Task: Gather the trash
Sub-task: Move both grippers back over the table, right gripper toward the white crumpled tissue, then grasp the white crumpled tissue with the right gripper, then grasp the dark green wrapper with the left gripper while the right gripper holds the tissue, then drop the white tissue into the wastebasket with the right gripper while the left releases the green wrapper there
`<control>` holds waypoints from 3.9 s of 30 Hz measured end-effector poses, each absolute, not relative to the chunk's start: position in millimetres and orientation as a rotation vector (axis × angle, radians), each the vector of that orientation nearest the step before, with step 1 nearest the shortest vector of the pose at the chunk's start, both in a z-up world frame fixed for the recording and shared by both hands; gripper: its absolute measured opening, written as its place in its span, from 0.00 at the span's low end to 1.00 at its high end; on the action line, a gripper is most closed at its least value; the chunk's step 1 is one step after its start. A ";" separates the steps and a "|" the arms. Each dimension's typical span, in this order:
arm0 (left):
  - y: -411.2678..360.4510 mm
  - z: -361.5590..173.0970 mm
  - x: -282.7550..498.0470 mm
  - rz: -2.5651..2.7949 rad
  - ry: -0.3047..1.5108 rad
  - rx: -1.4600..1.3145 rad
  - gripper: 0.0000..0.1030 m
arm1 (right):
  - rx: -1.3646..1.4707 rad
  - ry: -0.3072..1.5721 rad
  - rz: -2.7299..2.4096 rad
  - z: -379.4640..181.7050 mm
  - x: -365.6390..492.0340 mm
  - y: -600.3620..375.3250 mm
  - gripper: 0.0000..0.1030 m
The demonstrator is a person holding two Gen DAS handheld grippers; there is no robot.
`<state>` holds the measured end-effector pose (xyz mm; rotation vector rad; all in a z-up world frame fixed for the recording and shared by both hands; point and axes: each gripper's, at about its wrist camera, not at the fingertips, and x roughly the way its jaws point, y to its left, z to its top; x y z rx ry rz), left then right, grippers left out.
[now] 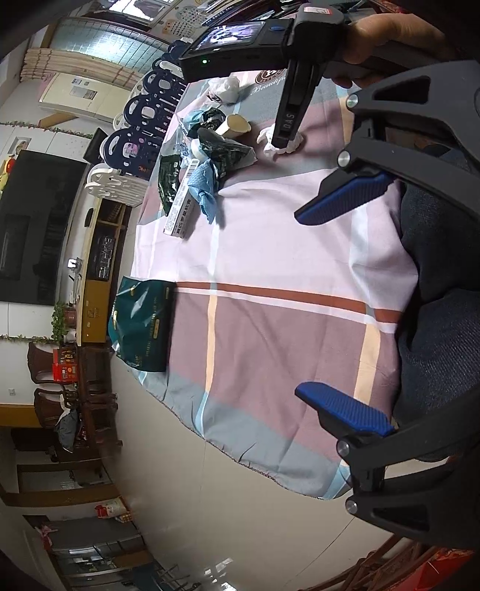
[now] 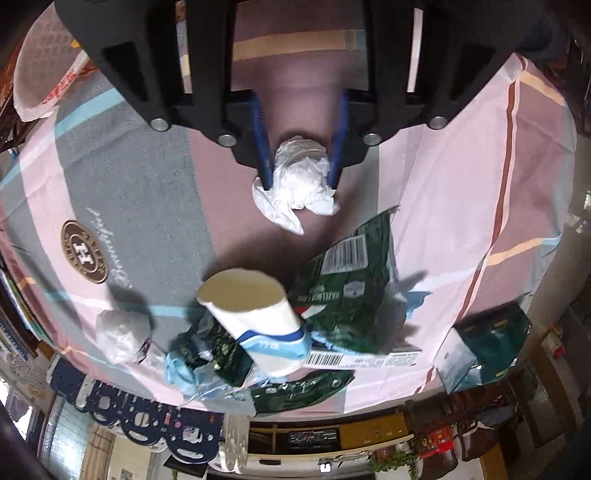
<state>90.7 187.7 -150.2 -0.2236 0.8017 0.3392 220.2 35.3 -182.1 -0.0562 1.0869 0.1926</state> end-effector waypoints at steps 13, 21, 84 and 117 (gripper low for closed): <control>193.0 -154.9 92.1 0.333 0.831 -0.276 0.85 | 0.048 1.056 0.174 -164.4 185.5 -12.3 0.23; 195.4 -156.3 92.5 0.333 0.841 -0.297 0.86 | 0.093 1.072 0.175 -167.9 186.1 -22.3 0.37; 97.0 -76.2 66.3 0.127 0.686 -0.095 0.03 | 0.032 0.844 0.216 -51.7 94.8 -80.5 0.25; 65.7 -63.5 58.4 -0.032 0.698 -0.117 0.03 | 0.101 0.899 0.047 -67.9 57.9 -185.3 0.25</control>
